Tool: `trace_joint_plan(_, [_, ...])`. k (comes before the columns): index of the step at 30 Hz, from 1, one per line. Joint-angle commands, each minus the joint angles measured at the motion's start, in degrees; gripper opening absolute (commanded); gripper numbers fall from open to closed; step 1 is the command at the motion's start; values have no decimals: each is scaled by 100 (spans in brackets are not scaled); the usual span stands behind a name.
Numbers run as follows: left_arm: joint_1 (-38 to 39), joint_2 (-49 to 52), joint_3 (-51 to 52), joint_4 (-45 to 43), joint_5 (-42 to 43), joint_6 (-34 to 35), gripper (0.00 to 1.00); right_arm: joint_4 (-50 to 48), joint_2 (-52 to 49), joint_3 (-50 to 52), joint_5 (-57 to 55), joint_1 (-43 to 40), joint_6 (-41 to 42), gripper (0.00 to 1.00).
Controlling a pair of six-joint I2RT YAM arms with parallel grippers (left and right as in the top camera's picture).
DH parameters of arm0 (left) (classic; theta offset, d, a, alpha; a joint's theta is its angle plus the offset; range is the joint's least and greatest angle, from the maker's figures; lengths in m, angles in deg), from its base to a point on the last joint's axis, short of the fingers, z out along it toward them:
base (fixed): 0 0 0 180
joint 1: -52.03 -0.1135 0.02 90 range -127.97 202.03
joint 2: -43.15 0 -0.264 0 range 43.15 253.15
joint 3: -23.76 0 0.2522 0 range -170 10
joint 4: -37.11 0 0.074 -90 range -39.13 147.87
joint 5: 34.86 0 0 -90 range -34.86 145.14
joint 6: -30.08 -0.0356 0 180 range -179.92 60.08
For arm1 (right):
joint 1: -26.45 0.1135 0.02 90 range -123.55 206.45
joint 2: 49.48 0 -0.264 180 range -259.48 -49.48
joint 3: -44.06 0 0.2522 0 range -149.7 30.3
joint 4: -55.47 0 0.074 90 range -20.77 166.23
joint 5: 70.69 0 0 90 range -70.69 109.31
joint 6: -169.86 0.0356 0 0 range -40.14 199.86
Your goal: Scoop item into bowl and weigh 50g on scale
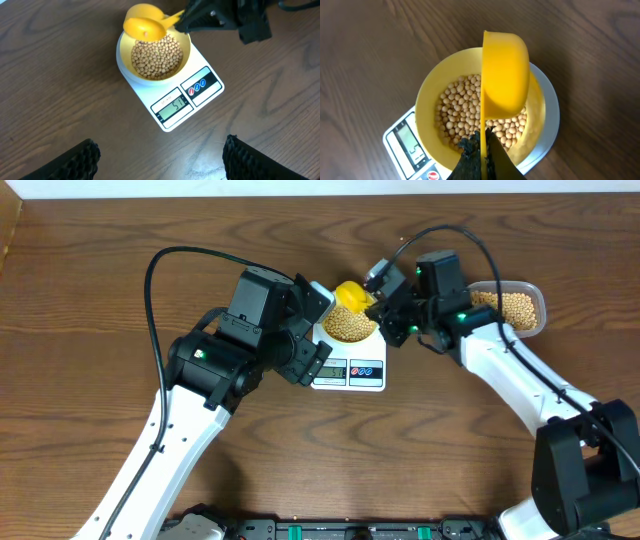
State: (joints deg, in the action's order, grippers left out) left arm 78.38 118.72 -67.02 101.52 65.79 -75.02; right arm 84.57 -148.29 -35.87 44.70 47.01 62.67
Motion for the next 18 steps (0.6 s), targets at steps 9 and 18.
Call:
trace_joint_plan(9, [-24,4,-46,9,70,-52,81,70,-57,-46,-428,131,-433,1])
trace_joint_plan(18, [-24,4,-46,9,70,-52,81,92,-205,-46,-428,131,-433,1])
